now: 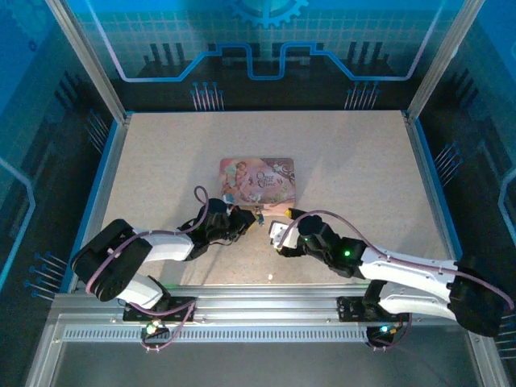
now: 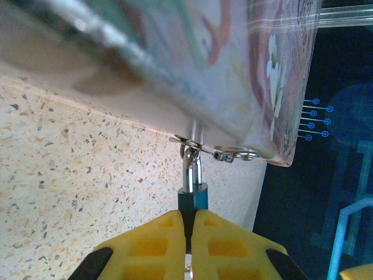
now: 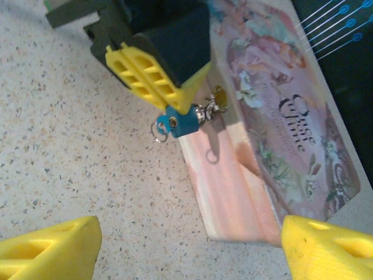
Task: Unlock a padlock with a key
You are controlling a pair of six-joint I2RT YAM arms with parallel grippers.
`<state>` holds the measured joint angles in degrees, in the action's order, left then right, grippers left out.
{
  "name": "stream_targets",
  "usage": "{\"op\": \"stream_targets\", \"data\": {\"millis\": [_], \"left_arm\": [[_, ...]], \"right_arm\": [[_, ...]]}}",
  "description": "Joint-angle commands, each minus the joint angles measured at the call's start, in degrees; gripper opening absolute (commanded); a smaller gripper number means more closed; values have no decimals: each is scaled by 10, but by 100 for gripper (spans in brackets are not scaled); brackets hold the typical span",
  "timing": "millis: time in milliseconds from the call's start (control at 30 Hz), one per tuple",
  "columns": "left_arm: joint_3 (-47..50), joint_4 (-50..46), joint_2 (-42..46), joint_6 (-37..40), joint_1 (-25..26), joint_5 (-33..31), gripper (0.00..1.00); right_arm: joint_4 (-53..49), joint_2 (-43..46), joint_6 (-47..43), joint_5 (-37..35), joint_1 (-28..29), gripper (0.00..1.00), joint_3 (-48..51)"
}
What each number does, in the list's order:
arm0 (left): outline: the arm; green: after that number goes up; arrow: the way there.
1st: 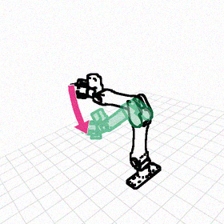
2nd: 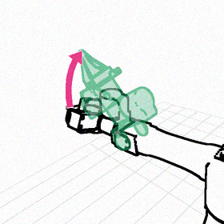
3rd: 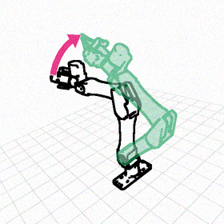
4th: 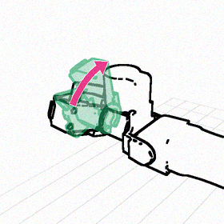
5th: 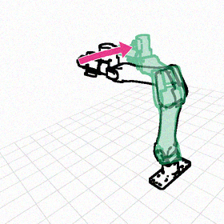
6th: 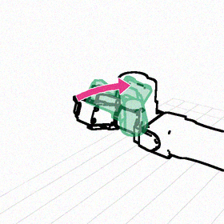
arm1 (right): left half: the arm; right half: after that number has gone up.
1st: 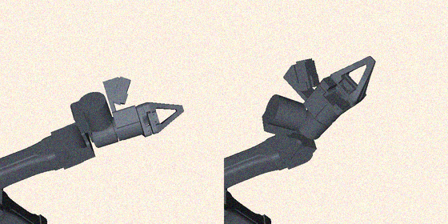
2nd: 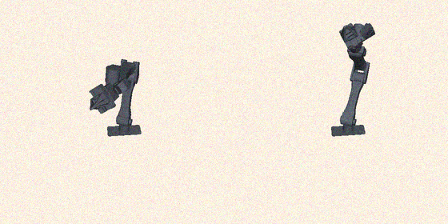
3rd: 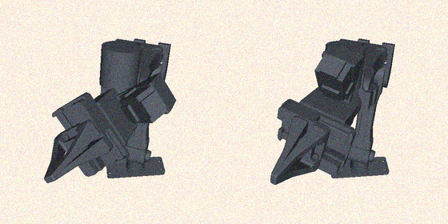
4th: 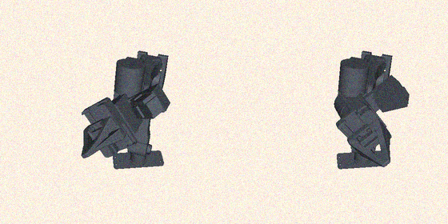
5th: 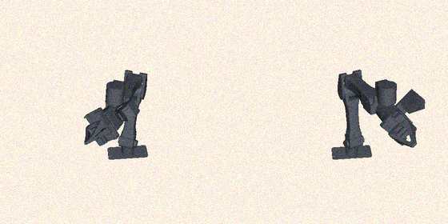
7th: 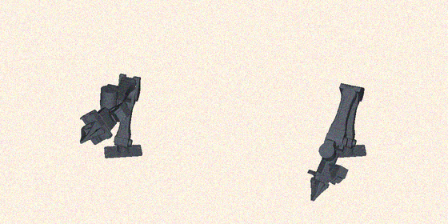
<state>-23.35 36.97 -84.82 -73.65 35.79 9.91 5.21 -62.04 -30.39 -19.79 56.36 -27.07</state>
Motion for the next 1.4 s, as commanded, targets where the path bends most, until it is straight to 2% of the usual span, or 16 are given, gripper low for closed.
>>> {"op": "stream_targets", "data": {"millis": [0,200,633,1167,1367], "left_arm": [[-1,-32,-7,-48,7,35,9],[1,-30,-7,-60,8,35,8],[-1,-29,-3,-66,9,40,8],[-2,-28,-9,-67,9,42,8],[-1,-26,-9,-68,10,41,8]], "right_arm": [[37,-27,-8,-12,12,81,-25],[90,-84,11,3,18,80,-31],[222,-205,58,-7,25,56,-39],[261,-267,65,-31,25,27,-54],[272,-279,65,-46,25,20,-57]]}}
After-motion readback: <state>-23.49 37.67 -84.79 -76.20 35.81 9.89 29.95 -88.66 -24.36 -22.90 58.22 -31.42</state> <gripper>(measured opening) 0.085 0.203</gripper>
